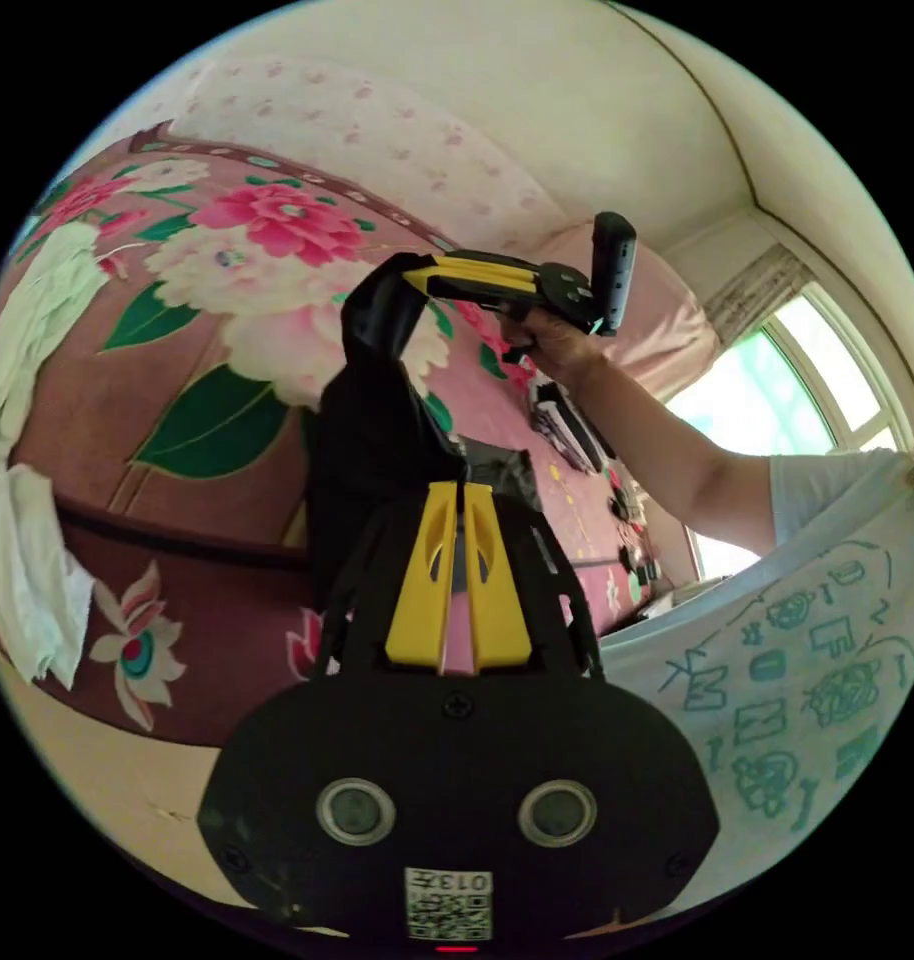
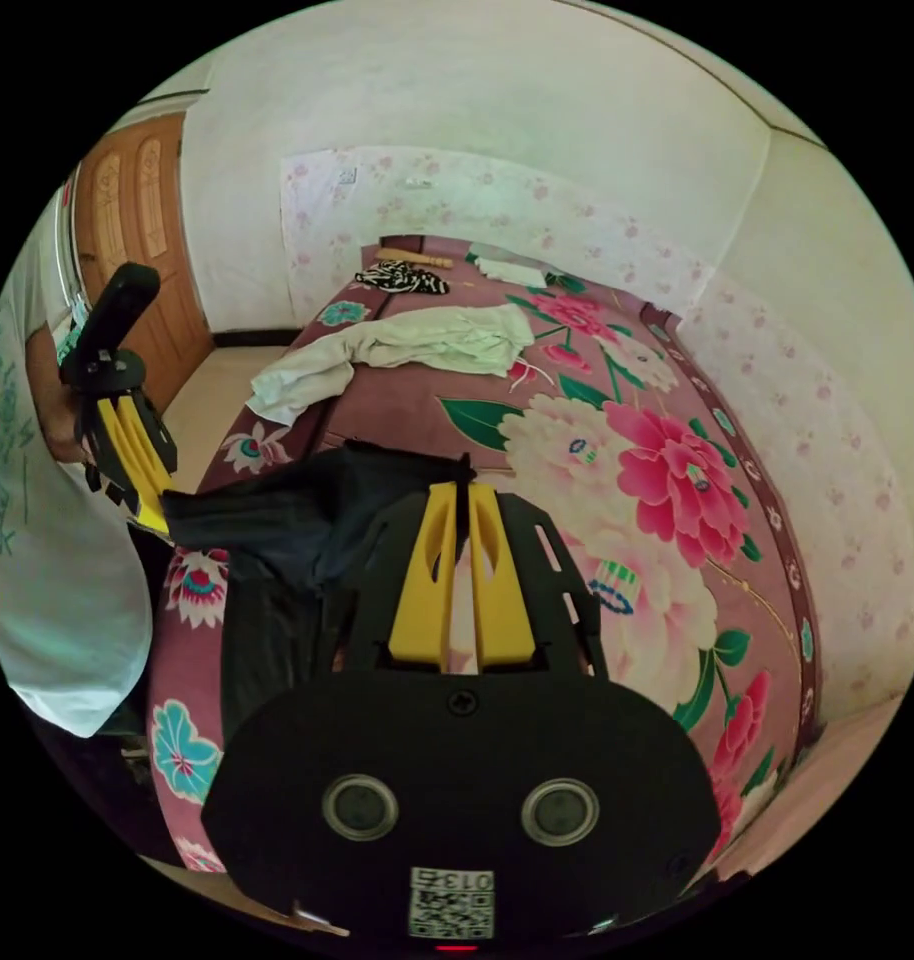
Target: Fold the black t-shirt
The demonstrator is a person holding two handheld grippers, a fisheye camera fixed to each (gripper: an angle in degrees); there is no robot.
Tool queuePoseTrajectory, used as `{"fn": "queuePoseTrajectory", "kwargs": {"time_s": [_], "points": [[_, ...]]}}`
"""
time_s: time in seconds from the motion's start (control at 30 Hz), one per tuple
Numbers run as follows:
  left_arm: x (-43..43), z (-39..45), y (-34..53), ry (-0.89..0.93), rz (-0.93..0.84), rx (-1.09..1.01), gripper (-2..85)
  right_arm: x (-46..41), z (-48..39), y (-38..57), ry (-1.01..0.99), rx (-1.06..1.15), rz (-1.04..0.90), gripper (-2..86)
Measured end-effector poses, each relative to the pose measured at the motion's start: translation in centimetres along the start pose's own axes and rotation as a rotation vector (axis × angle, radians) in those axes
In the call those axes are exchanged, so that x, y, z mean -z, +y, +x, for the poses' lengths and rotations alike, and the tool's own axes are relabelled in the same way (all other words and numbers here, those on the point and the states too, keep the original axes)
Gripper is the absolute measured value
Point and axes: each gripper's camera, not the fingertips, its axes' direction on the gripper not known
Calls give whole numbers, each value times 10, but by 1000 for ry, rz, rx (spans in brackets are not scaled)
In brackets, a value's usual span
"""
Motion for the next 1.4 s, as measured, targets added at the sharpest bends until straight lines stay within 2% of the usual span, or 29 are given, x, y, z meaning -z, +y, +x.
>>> {"fn": "queuePoseTrajectory", "kwargs": {"time_s": [0.27, 0.43, 0.57, 0.87, 1.0, 1.13, 1.2, 1.23, 1.27, 1.37, 1.4], "points": [[-140, 153, -47, 120, -212, -257, 3, 120, -2, 232, 121, -232, -31, 14], [-235, 224, -64, 168, -348, -369, 3, 136, -7, 367, 152, -416, -138, 15], [-309, 272, -67, 129, -490, -445, 3, 130, -9, 468, 138, -581, -213, 18], [-380, 358, -89, 125, -601, -467, 9, 152, -1, 602, 67, -808, -256, 48], [-384, 388, -100, 269, -651, -487, 17, 173, 5, 640, 15, -893, -220, 77], [-362, 431, -116, 398, -686, -683, 18, 201, 7, 669, 52, -962, -151, 91], [-349, 439, -136, 271, -600, -768, 12, 204, 7, 672, 56, -952, -154, 93], [-342, 436, -157, 122, -504, -754, 7, 203, 8, 672, 45, -938, -153, 94], [-338, 425, -183, -5, -423, -681, 7, 201, 10, 670, 42, -933, -154, 94], [-335, 399, -241, -242, -332, -528, 13, 191, 19, 665, 62, -917, -173, 93], [-336, 396, -250, -265, -328, -510, 16, 187, 20, 665, 58, -911, -185, 93]]}}
